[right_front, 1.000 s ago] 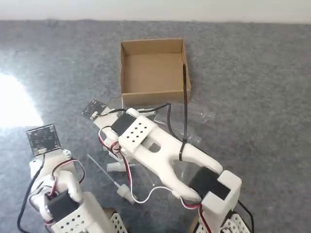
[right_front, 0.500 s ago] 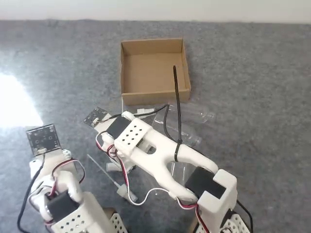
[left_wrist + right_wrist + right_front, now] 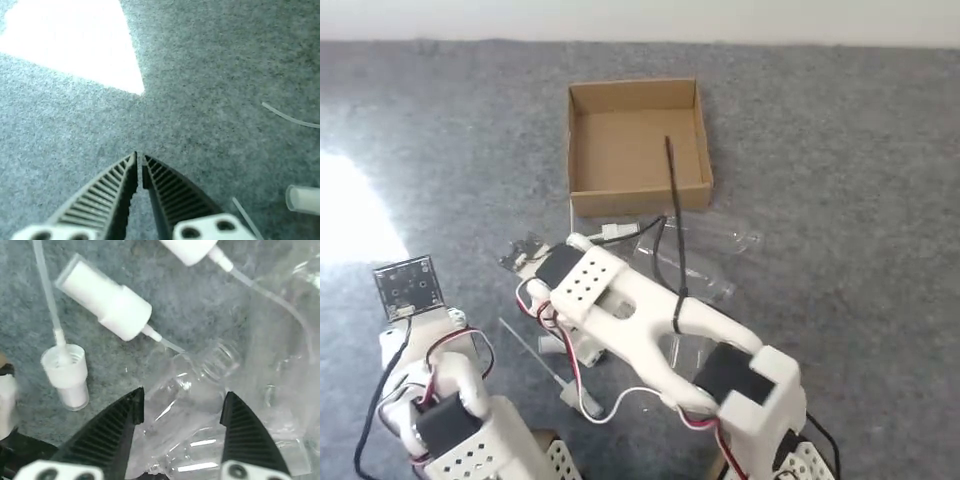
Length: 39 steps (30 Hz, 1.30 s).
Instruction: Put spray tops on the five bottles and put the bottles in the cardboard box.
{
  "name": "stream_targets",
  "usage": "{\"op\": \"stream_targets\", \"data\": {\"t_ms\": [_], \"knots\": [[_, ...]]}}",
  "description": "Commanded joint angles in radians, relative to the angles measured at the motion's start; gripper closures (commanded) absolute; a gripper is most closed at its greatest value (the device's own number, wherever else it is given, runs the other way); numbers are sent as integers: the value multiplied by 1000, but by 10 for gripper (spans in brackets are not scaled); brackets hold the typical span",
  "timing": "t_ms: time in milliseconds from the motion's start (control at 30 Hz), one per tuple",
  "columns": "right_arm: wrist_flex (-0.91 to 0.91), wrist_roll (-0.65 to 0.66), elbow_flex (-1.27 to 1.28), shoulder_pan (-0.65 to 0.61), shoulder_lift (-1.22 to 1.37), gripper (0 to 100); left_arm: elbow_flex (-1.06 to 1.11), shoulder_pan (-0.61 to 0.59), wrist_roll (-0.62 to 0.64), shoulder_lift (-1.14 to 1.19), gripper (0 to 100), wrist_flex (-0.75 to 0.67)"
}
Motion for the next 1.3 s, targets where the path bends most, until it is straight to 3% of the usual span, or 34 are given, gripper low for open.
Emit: {"op": "stream_targets", "data": {"t_ms": [0,267,467,667,1267], "knots": [[18,-11,-55,-12,64,774,10,-2,-11,-15,985,-54],[131,-6,-130,-8,116,779,21,-2,-11,-15,985,-68],[133,6,-130,-8,110,890,21,-2,-11,-15,985,-68],[166,48,-137,-8,96,896,21,-2,-11,-15,985,-68],[225,92,-6,-8,-444,901,21,-2,-11,-15,985,-68]]}}
